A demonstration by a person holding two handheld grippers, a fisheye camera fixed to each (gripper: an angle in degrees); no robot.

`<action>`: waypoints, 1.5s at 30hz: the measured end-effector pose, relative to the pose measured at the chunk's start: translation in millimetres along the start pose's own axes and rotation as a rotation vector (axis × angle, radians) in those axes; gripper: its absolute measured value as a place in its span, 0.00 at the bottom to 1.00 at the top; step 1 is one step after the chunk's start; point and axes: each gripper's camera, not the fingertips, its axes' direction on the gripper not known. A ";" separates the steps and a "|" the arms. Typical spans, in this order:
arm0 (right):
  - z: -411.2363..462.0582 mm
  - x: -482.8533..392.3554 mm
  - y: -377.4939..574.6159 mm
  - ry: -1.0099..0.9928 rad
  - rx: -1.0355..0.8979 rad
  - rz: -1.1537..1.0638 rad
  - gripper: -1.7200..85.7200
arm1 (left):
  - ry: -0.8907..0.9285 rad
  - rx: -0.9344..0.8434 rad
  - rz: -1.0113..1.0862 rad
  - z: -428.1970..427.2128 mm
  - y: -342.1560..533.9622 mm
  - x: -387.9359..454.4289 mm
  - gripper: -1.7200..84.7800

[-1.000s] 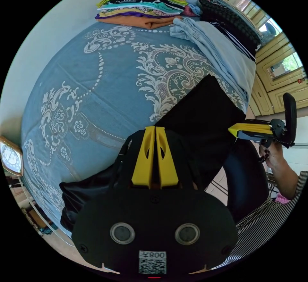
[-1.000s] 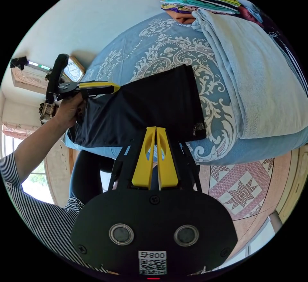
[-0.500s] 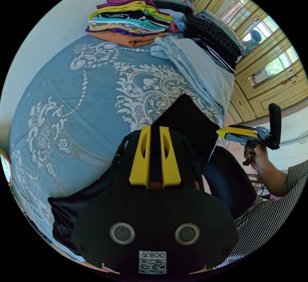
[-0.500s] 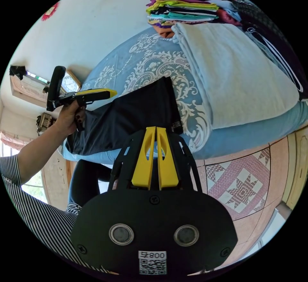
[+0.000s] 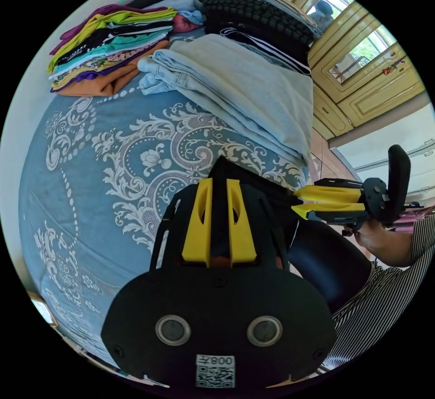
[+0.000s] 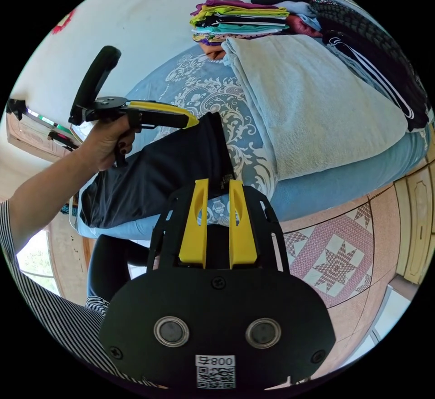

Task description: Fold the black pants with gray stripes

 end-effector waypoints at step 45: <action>-8.8 30.2 -8.5 -0.024 0.002 -0.005 0.10 | -0.027 -0.035 0.054 75.3 -78.3 20.0 0.12</action>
